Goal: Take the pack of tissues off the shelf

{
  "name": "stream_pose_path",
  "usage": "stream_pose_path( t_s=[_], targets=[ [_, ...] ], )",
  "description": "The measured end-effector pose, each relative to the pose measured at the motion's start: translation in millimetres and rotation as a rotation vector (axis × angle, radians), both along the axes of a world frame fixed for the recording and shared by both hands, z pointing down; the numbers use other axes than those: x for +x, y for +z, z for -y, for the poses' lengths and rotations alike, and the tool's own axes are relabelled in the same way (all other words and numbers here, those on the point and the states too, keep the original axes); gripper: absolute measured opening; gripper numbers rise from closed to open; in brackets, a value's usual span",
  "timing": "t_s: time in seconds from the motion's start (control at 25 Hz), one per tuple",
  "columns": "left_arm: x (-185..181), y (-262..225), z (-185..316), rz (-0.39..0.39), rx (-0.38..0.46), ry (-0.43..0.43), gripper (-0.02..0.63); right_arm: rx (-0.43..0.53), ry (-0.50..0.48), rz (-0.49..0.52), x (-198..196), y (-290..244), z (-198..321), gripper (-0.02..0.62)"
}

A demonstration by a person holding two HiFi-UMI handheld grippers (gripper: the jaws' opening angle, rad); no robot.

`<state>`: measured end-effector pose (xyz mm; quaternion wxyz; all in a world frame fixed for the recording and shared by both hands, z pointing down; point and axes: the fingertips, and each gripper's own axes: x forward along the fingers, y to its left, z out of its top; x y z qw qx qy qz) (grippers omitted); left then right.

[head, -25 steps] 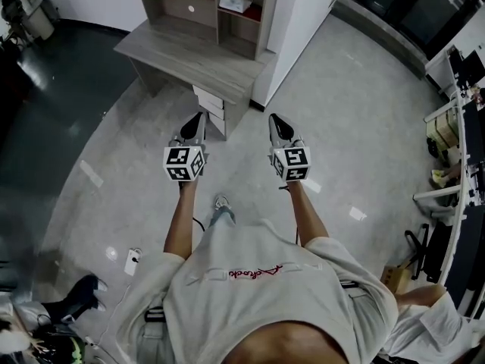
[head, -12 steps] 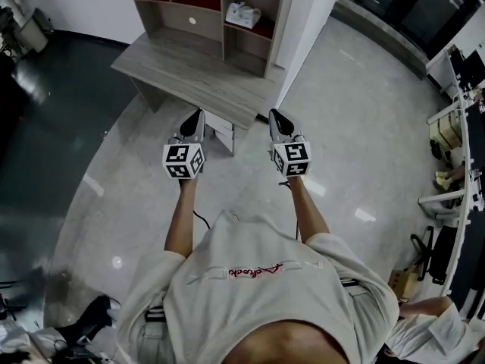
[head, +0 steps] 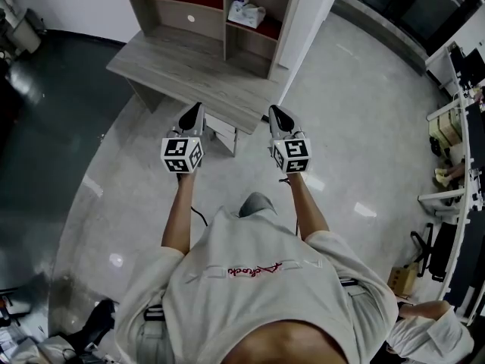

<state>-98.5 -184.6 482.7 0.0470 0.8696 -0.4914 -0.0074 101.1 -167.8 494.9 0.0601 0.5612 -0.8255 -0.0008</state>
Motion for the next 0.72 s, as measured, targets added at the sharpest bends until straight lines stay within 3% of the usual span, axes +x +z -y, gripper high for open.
stream_pose_path(
  t_s=[0.36, 0.72],
  targets=[
    [-9, 13, 30, 0.001, -0.016, -0.013, 0.002, -0.009, -0.017, -0.001, -9, 10, 36, 0.006],
    [-8, 16, 100, 0.006, -0.023, -0.025, 0.002, -0.009, -0.050, 0.005, -18, 11, 109, 0.006]
  ],
)
